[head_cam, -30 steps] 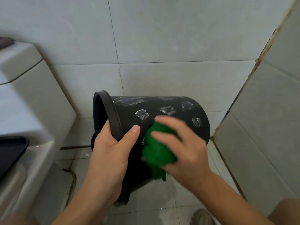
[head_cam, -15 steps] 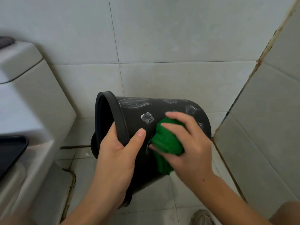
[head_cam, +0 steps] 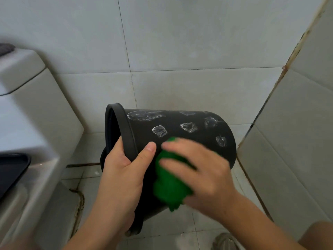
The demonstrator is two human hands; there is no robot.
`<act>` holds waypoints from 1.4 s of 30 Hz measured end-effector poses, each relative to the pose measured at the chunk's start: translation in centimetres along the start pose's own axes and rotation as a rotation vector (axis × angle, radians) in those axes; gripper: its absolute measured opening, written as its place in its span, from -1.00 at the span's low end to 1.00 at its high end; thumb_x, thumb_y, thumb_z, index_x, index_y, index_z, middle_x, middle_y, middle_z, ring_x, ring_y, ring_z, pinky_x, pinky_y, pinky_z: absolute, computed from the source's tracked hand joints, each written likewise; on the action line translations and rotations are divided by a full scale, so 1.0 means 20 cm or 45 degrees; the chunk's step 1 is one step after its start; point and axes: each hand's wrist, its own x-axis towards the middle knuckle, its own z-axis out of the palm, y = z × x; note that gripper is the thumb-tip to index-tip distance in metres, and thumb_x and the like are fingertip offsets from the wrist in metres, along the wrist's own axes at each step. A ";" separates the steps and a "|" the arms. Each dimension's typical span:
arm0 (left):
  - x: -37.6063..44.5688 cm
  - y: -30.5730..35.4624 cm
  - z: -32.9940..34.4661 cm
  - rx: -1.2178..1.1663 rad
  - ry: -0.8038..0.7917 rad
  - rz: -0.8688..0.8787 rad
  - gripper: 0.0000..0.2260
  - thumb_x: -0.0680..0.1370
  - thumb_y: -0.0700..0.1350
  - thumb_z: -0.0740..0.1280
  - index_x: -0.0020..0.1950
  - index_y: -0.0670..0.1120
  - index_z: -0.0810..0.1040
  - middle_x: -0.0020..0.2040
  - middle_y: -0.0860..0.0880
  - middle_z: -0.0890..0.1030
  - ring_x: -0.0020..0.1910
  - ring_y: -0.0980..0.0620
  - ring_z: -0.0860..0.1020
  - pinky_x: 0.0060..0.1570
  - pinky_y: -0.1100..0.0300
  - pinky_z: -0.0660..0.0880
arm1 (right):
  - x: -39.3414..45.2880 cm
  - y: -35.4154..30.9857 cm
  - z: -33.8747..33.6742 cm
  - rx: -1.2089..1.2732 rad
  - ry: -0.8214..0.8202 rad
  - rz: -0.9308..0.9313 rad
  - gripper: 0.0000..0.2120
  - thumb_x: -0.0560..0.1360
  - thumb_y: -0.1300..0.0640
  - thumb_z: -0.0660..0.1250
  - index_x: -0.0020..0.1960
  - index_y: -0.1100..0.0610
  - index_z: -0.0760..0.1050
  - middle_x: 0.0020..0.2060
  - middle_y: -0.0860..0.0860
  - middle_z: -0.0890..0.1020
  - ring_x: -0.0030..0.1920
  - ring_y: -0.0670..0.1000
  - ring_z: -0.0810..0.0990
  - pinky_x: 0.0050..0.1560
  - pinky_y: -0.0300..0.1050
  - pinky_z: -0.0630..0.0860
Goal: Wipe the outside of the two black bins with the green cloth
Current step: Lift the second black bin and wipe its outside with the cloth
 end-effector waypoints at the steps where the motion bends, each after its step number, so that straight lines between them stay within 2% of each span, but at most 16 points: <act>1: 0.00 0.00 0.00 0.002 -0.010 -0.005 -0.70 0.43 -0.09 0.33 0.16 -0.06 0.60 0.02 -0.04 0.72 0.02 -0.03 0.68 -0.04 0.12 0.59 | 0.02 0.03 -0.01 0.010 0.037 0.145 -0.68 0.33 0.08 0.59 0.02 0.18 0.67 0.14 0.11 0.64 0.15 0.10 0.62 0.14 -0.03 0.56; 3: -0.01 0.01 0.02 0.032 -0.015 0.008 -0.70 0.44 -0.09 0.33 0.17 -0.04 0.59 0.04 -0.02 0.71 0.05 -0.02 0.67 0.02 0.07 0.57 | 0.06 0.06 -0.01 0.032 0.105 0.372 -0.62 0.36 -0.06 0.55 0.03 0.18 0.66 0.14 0.08 0.63 0.12 0.06 0.62 0.12 -0.09 0.55; 4: -0.01 0.01 0.03 0.037 -0.009 0.013 -0.71 0.44 -0.09 0.33 0.16 -0.03 0.60 0.02 -0.01 0.72 0.03 -0.01 0.68 -0.01 0.10 0.58 | 0.05 0.04 -0.01 0.019 0.116 0.370 -0.63 0.36 -0.04 0.56 0.03 0.19 0.66 0.14 0.09 0.63 0.13 0.07 0.62 0.13 -0.09 0.55; 7: -0.02 0.02 0.02 0.029 0.026 0.013 -0.76 0.42 -0.09 0.36 0.09 -0.03 0.61 -0.05 -0.02 0.72 -0.07 0.03 0.68 -0.16 0.26 0.57 | -0.01 -0.08 0.03 0.011 0.072 0.063 -0.73 0.31 0.20 0.56 0.00 0.20 0.68 0.12 0.15 0.64 0.18 0.16 0.60 0.21 0.01 0.53; 9: -0.01 0.02 0.01 0.027 0.024 -0.001 -0.77 0.43 -0.10 0.46 0.07 -0.04 0.61 -0.06 -0.04 0.72 -0.06 0.01 0.68 -0.15 0.25 0.57 | -0.03 -0.09 0.02 0.019 0.009 -0.112 -0.81 0.38 0.23 0.49 0.00 0.18 0.68 0.11 0.15 0.65 0.17 0.18 0.61 0.21 0.01 0.53; 10: -0.01 0.03 0.01 0.003 0.017 -0.017 -0.75 0.44 -0.08 0.44 0.09 -0.05 0.61 -0.04 -0.04 0.72 -0.04 -0.01 0.68 -0.13 0.22 0.58 | -0.02 -0.06 0.01 0.016 -0.007 -0.095 -0.81 0.39 0.21 0.49 0.01 0.18 0.68 0.13 0.14 0.65 0.17 0.16 0.61 0.21 -0.01 0.54; 13: -0.02 0.03 0.02 -0.032 0.000 -0.037 -0.69 0.42 -0.06 0.31 0.15 -0.06 0.60 0.01 -0.04 0.72 0.01 -0.04 0.68 -0.05 0.11 0.60 | 0.03 0.03 -0.03 0.024 0.018 0.232 -0.63 0.33 0.06 0.59 0.07 0.20 0.66 0.16 0.11 0.63 0.16 0.09 0.61 0.16 -0.04 0.55; 15: -0.03 0.03 0.03 -0.018 0.012 -0.034 -0.69 0.41 -0.06 0.31 0.14 -0.06 0.60 -0.01 -0.04 0.72 0.00 -0.03 0.68 -0.06 0.11 0.62 | 0.03 0.01 -0.02 -0.010 0.011 0.263 -0.61 0.33 0.05 0.59 0.08 0.21 0.65 0.17 0.12 0.62 0.18 0.10 0.59 0.17 -0.02 0.54; 18: -0.02 0.03 0.01 -0.049 0.045 -0.055 -0.73 0.40 -0.08 0.32 0.07 -0.07 0.62 -0.06 -0.07 0.73 -0.08 -0.02 0.69 -0.18 0.22 0.60 | -0.03 -0.08 0.02 -0.016 -0.055 0.064 -0.66 0.32 0.17 0.52 0.08 0.22 0.65 0.19 0.17 0.61 0.26 0.18 0.55 0.26 0.02 0.49; 21: -0.02 0.04 -0.01 -0.072 0.061 -0.088 -0.78 0.39 -0.06 0.34 -0.01 -0.03 0.64 -0.10 -0.08 0.72 -0.13 -0.01 0.69 -0.26 0.29 0.57 | -0.08 -0.12 0.02 0.042 -0.131 -0.122 -0.67 0.39 0.17 0.43 0.13 0.23 0.64 0.21 0.19 0.60 0.30 0.24 0.52 0.28 0.08 0.48; 24: -0.03 0.04 -0.02 -0.089 0.013 -0.094 -0.82 0.41 -0.11 0.45 0.00 -0.03 0.65 -0.05 -0.09 0.72 -0.07 -0.04 0.69 -0.20 0.25 0.59 | -0.08 -0.07 0.00 0.009 -0.146 -0.185 -0.61 0.39 0.12 0.44 0.18 0.24 0.61 0.23 0.20 0.59 0.30 0.24 0.51 0.28 0.08 0.48; 30: -0.04 0.05 0.02 -0.060 0.024 -0.042 -0.74 0.45 -0.11 0.42 0.14 -0.04 0.61 0.02 -0.04 0.72 0.03 -0.03 0.68 -0.01 0.08 0.59 | -0.01 -0.03 0.00 -0.008 0.040 0.219 -0.62 0.41 0.09 0.41 0.14 0.29 0.62 0.21 0.18 0.59 0.23 0.15 0.57 0.23 0.01 0.52; 33: -0.03 0.05 0.01 -0.055 0.054 -0.056 -0.70 0.38 -0.14 0.47 0.10 -0.08 0.61 -0.04 -0.07 0.72 -0.02 -0.05 0.69 -0.11 0.19 0.60 | -0.03 -0.13 0.05 0.028 0.033 0.081 -0.63 0.36 0.17 0.46 0.13 0.28 0.63 0.19 0.17 0.61 0.24 0.18 0.57 0.26 0.03 0.50; 36: -0.02 0.05 -0.01 -0.077 0.024 -0.078 -0.77 0.40 -0.15 0.48 0.05 -0.05 0.64 -0.04 -0.09 0.72 -0.04 -0.06 0.69 -0.17 0.23 0.59 | -0.04 -0.10 0.04 -0.001 -0.016 -0.084 -0.64 0.37 0.20 0.51 0.14 0.25 0.64 0.19 0.17 0.61 0.23 0.17 0.58 0.25 0.01 0.51; 40: -0.02 0.06 -0.01 -0.081 -0.022 -0.053 -0.72 0.42 -0.16 0.41 0.14 -0.04 0.62 0.02 -0.06 0.72 0.02 -0.04 0.69 -0.10 0.22 0.61 | 0.06 0.09 -0.01 0.007 0.065 0.377 -0.60 0.37 0.04 0.48 0.15 0.21 0.64 0.19 0.07 0.62 0.16 0.02 0.61 0.15 -0.07 0.55; 42: -0.03 0.06 -0.01 -0.039 -0.014 -0.004 -0.70 0.42 -0.14 0.35 0.15 -0.04 0.61 0.03 -0.05 0.72 0.04 -0.04 0.68 -0.03 0.19 0.60 | 0.07 0.08 -0.01 0.013 0.058 0.396 -0.61 0.39 0.01 0.45 0.13 0.21 0.64 0.17 0.05 0.62 0.15 0.01 0.61 0.14 -0.08 0.55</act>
